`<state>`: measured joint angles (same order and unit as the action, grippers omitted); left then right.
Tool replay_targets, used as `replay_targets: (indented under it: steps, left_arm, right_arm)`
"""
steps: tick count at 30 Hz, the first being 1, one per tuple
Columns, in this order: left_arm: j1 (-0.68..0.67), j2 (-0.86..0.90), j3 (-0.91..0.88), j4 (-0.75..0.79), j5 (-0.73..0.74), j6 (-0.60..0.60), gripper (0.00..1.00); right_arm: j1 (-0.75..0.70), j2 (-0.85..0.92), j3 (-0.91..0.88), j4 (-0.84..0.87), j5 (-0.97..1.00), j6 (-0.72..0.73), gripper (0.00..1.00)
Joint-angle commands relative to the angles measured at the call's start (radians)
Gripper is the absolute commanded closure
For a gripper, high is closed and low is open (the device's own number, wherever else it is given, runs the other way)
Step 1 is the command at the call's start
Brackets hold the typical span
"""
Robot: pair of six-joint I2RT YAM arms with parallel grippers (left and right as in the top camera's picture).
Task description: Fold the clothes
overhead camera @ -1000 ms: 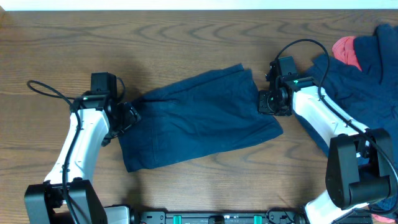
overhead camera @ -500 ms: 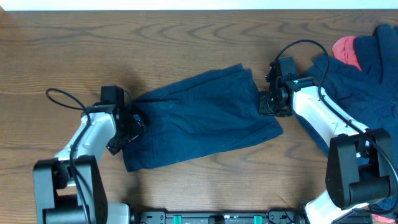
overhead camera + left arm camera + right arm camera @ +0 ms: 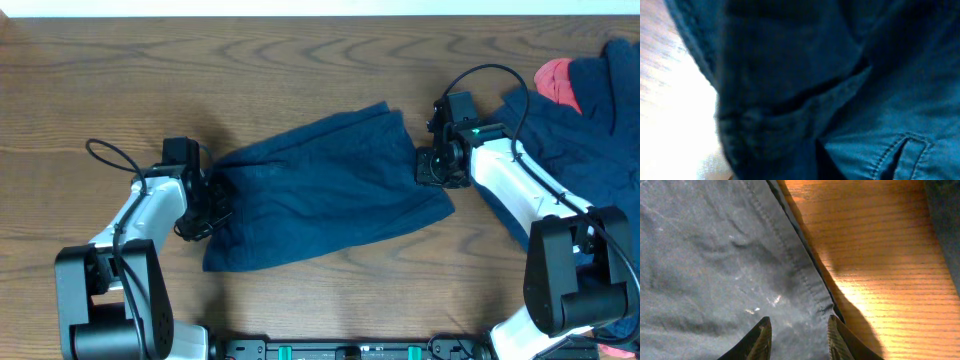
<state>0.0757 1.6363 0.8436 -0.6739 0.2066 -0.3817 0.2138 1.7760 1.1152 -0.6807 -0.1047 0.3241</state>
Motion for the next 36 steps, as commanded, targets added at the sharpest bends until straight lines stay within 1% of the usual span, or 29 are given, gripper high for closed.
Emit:
replay_targets:
  steps: [1,3,5,7,9,14,18,22,28,31,36]
  left_arm:
    - [-0.002,0.008,0.046,-0.060,0.010,0.027,0.94]
    - [-0.002,-0.004,0.083,-0.109,0.010,0.032,0.94]
    - [-0.002,-0.016,0.116,-0.160,0.009,0.040,0.94]
    - [-0.002,-0.030,0.156,-0.222,0.010,0.051,0.94]
    - [-0.002,-0.040,0.193,-0.274,0.011,0.066,0.94]
    - [-0.002,-0.066,0.312,-0.441,0.011,0.098,0.94]
    - [-0.002,-0.085,0.398,-0.539,0.022,0.121,0.94]
    - [-0.002,-0.106,0.468,-0.585,0.027,0.123,0.94]
    - [-0.002,-0.118,0.545,-0.583,0.090,0.123,0.94]
    - [-0.002,-0.118,0.579,-0.583,0.146,0.123,0.94]
    - [-0.003,-0.119,0.640,-0.617,0.180,0.118,0.94]
  right_arm:
    - [0.010,-0.014,-0.004,-0.001,-0.006,-0.019,0.65]
    - [0.010,-0.014,-0.004,0.000,-0.016,-0.024,0.65]
    - [0.010,-0.014,-0.004,0.007,-0.067,-0.076,0.65]
    - [0.010,-0.014,-0.004,0.021,-0.133,-0.146,0.71]
    - [0.011,-0.014,-0.004,0.033,-0.162,-0.179,0.75]
    - [0.044,-0.014,-0.004,0.089,-0.244,-0.192,0.90]
    - [0.114,-0.005,-0.004,0.155,-0.290,-0.191,0.98]
    - [0.208,0.023,-0.004,0.192,-0.290,-0.173,0.99]
    - [0.338,0.079,-0.004,0.256,-0.349,-0.101,0.98]
    - [0.405,0.113,-0.004,0.309,-0.344,-0.080,0.98]
    - [0.483,0.185,-0.004,0.423,-0.340,-0.020,0.97]
